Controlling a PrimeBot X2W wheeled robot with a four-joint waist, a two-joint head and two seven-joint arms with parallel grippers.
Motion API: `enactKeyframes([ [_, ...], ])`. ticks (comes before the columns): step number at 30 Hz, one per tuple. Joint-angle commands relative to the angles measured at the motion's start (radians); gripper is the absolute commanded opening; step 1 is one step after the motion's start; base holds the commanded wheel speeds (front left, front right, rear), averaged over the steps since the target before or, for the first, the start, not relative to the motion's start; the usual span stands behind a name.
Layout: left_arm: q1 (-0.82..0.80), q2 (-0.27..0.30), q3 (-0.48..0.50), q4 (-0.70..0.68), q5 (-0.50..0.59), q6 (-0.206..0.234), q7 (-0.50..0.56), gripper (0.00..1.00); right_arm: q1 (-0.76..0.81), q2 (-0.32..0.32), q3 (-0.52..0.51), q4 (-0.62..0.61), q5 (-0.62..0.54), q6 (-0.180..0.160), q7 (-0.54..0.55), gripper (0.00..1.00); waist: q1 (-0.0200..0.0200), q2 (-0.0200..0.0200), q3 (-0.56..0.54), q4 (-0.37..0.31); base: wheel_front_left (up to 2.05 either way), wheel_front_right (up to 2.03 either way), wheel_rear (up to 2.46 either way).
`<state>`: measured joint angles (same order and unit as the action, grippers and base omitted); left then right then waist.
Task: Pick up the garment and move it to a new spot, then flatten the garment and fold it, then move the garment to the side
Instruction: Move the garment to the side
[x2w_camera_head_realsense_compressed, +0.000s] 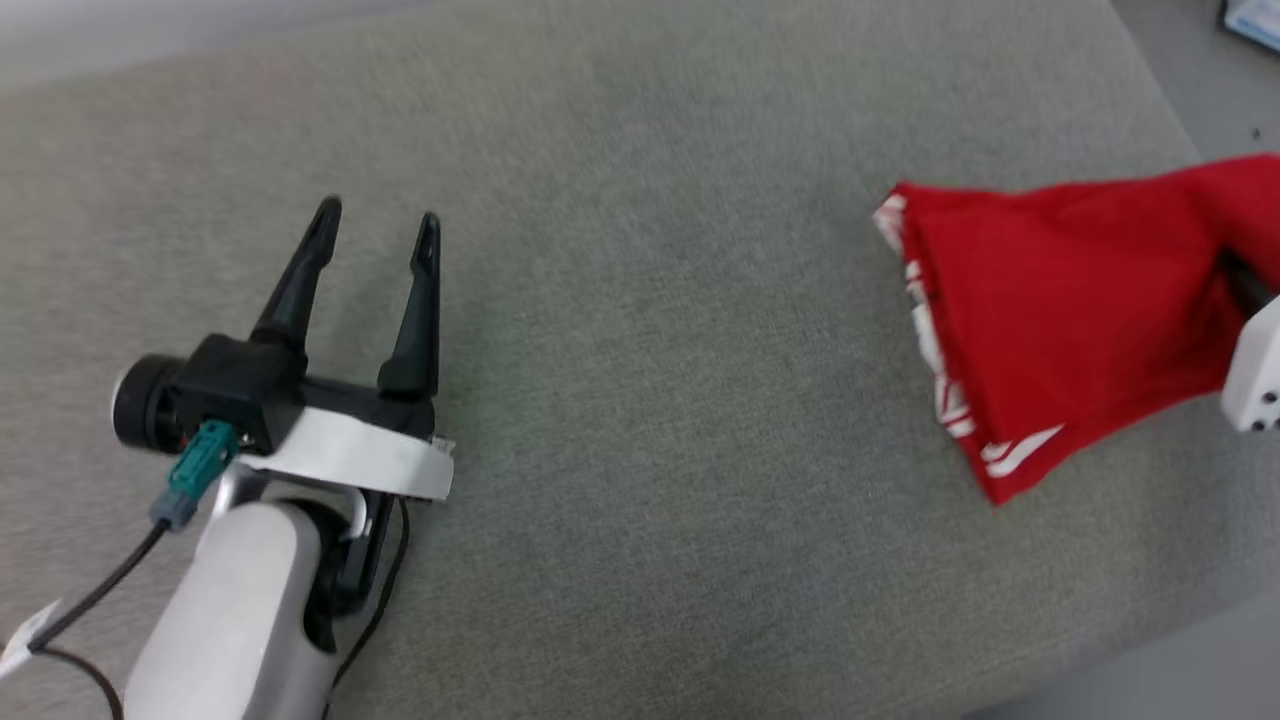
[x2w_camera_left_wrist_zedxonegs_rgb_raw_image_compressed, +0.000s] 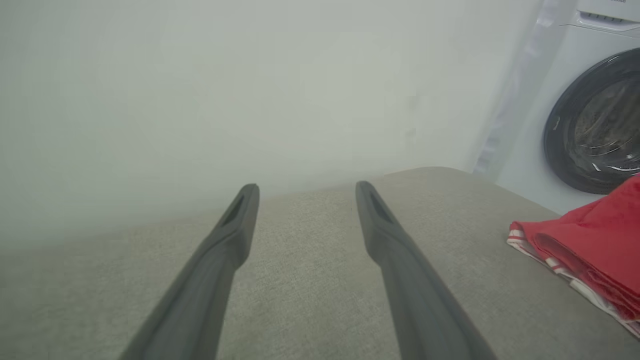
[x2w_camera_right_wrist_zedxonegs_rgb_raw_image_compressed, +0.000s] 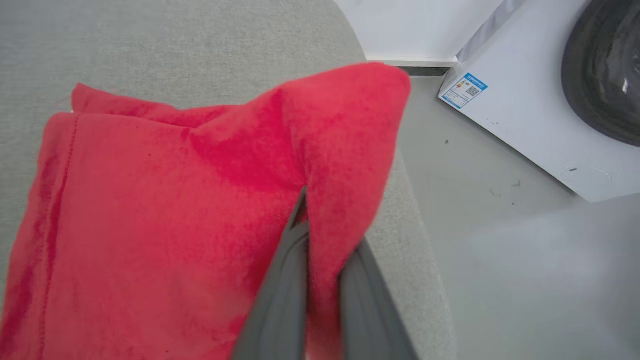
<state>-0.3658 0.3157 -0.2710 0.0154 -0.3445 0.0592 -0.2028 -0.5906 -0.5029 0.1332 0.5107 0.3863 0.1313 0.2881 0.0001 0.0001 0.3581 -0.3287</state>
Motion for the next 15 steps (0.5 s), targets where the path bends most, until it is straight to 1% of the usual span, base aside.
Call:
enactKeyframes([
  [1, -0.041, 0.014, -0.003, -0.011, 0.01, -0.006, 0.013, 1.0, -0.051, -0.009, -0.025, 0.045, -0.019, -0.001, -0.044, 0.0, -0.0001, -0.0001, 0.131, -0.054, 0.0, 0.0, 0.0],
  [6, -0.111, 0.035, -0.01, -0.031, 0.032, -0.014, 0.04, 1.0, -0.159, -0.025, -0.079, 0.167, -0.052, -0.001, -0.176, 0.0, -0.0001, -0.0001, 0.221, -0.051, 0.0, 0.0, 0.0],
  [9, -0.139, 0.046, -0.014, -0.04, 0.042, -0.018, 0.053, 1.0, -0.203, -0.019, -0.097, 0.231, -0.071, -0.001, -0.257, 0.0, -0.0001, -0.0001, 0.253, -0.047, 0.0, 0.0, 0.0],
  [11, -0.149, 0.048, -0.017, -0.043, 0.044, -0.021, 0.056, 1.0, -0.224, -0.007, -0.091, 0.272, -0.09, -0.001, -0.302, 0.0, -0.0001, -0.0001, 0.265, -0.043, 0.0, 0.0, 0.0],
  [12, -0.153, 0.049, -0.019, -0.043, 0.044, -0.022, 0.057, 1.0, -0.233, 0.005, -0.089, 0.296, -0.087, -0.001, -0.32, 0.22, -0.0001, -0.0001, 0.268, -0.041, 0.0, 0.0, 0.0],
  [13, -0.153, 0.049, -0.019, -0.043, 0.044, -0.022, 0.057, 1.0, -0.233, 0.005, -0.089, 0.296, -0.087, -0.001, -0.32, 0.22, -0.0001, -0.0001, 0.268, -0.041, 0.0, 0.0, 0.0],
  [14, -0.156, 0.05, -0.02, -0.042, 0.045, -0.022, 0.057, 1.0, -0.238, 0.009, -0.084, 0.317, -0.089, -0.001, -0.338, 0.86, -0.0001, -0.0001, 0.27, -0.04, 0.0, 0.0, 0.0],
  [15, -0.159, 0.05, -0.022, -0.041, 0.045, -0.022, 0.058, 1.0, -0.246, 0.011, -0.079, 0.333, -0.095, -0.001, -0.363, 1.0, -0.0001, -0.0001, 0.271, -0.038, 0.0, 0.0, 0.0],
])
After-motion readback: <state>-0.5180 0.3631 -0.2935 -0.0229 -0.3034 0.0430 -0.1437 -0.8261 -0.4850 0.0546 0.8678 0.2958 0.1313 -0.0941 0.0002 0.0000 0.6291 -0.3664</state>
